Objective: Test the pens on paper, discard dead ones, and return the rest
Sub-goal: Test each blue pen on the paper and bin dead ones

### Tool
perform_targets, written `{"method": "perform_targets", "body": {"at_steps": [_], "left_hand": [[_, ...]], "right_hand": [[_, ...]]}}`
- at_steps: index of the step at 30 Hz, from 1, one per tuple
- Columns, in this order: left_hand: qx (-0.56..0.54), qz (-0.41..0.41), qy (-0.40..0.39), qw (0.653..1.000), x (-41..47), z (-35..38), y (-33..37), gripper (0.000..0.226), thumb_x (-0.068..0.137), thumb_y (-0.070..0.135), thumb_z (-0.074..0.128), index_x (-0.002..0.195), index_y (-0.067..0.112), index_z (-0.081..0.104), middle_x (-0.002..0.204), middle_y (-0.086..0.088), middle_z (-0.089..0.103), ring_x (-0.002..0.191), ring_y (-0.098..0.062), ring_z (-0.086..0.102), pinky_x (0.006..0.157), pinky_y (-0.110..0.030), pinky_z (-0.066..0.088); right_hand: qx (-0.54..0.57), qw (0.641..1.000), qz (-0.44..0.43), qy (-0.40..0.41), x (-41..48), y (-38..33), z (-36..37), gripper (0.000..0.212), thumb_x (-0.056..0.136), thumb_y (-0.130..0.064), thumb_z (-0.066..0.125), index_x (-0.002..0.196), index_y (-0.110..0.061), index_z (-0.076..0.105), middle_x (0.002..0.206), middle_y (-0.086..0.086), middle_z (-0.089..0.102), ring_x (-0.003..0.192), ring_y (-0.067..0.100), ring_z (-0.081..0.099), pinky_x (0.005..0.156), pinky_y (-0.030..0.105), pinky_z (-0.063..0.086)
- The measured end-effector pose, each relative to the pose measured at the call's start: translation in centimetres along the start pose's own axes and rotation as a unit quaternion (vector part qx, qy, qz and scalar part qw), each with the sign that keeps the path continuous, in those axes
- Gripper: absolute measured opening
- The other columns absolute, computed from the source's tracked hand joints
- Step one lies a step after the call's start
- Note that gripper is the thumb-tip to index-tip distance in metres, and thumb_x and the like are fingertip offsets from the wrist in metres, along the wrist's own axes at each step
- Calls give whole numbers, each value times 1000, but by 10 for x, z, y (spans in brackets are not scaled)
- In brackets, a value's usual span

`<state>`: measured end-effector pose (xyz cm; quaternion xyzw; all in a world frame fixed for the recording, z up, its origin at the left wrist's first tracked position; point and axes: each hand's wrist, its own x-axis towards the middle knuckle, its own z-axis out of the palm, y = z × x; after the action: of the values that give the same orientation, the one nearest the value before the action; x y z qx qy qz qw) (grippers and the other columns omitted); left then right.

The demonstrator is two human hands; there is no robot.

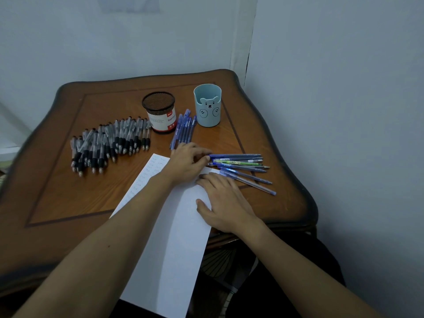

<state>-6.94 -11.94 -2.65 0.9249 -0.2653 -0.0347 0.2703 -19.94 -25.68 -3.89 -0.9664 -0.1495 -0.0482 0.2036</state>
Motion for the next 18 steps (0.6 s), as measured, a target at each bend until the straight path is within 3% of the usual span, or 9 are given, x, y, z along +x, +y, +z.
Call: {"method": "perform_targets", "body": {"at_steps": [3,5,7,10,15,18], "left_hand": [[-2,4,5,1000,0,2,2,29,100,37,57,125,26,69,115,3,62,108,-17,48,95,-43,42],[-23,3,23,999,1,1,3,25,99,29,60,120,20,71,110,1,64,103,-16,53,87,-33,46],[-70,-13,62,996,-1,-1,6,23,99,25,61,117,17,72,105,3,64,96,-12,56,80,-22,46],[-188,-68,149,968,-7,-8,8,17,99,21,62,112,20,72,99,7,66,90,-6,58,77,-21,46],[-399,-139,294,857,-20,-25,5,12,99,20,61,101,18,73,94,4,71,89,-8,64,80,-26,53],[-512,-171,369,756,-29,-38,-2,16,103,17,53,93,16,64,86,0,68,77,-10,62,72,-28,52]], "right_hand": [[5,1000,0,-14,1,0,1,54,97,-41,44,145,-17,44,150,0,44,141,16,33,120,40,23],[6,1000,2,-27,1,1,1,56,98,-41,43,149,-17,40,155,1,39,145,17,28,123,40,18],[9,999,-1,-31,0,1,1,56,99,-39,43,150,-17,38,157,1,36,148,17,25,123,39,15],[15,999,-1,-39,1,2,0,56,101,-38,43,152,-19,35,161,0,31,150,16,20,122,37,11],[22,998,6,-58,3,2,-1,55,103,-39,42,154,-24,32,164,-3,24,152,15,14,122,34,4],[18,997,8,-69,4,1,-3,55,103,-39,41,155,-24,31,164,-2,22,152,16,12,122,36,3]]}}
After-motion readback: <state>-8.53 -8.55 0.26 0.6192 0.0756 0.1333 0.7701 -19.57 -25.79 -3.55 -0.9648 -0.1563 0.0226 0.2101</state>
